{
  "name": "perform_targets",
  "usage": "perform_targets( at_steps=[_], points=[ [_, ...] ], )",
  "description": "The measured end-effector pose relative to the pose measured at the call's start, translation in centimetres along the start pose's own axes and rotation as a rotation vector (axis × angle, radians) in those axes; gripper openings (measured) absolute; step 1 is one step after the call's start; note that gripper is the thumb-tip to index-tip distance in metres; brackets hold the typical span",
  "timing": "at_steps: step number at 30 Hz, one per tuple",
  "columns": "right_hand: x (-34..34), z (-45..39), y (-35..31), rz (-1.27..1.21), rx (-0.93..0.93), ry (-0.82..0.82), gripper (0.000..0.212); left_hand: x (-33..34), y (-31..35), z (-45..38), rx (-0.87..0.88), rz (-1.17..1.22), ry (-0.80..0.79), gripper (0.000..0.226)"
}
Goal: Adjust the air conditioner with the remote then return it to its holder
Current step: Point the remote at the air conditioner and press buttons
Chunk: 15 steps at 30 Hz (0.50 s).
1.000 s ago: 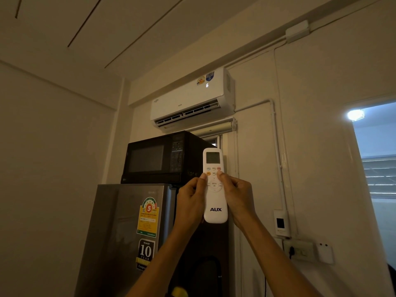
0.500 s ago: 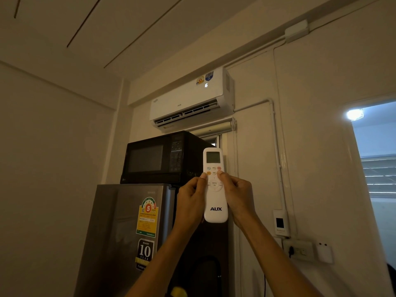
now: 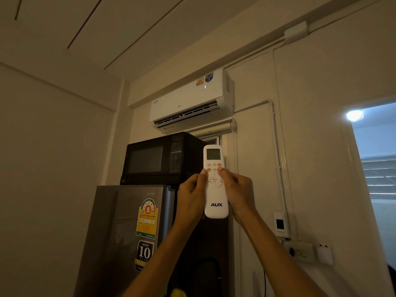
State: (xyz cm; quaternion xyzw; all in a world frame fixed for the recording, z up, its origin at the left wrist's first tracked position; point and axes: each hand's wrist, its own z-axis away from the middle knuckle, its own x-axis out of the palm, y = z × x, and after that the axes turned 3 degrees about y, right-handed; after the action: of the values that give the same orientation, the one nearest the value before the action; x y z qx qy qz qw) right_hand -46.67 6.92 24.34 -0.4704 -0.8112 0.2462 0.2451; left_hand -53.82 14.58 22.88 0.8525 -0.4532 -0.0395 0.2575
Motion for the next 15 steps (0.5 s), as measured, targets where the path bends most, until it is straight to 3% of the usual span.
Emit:
perform_targets(
  at_steps=[15],
  points=[
    [0.22,-0.43,-0.51,0.001,-0.022,0.022,0.014,-0.02,0.79,-0.32,-0.001,-0.010,-0.001,0.018]
  ],
)
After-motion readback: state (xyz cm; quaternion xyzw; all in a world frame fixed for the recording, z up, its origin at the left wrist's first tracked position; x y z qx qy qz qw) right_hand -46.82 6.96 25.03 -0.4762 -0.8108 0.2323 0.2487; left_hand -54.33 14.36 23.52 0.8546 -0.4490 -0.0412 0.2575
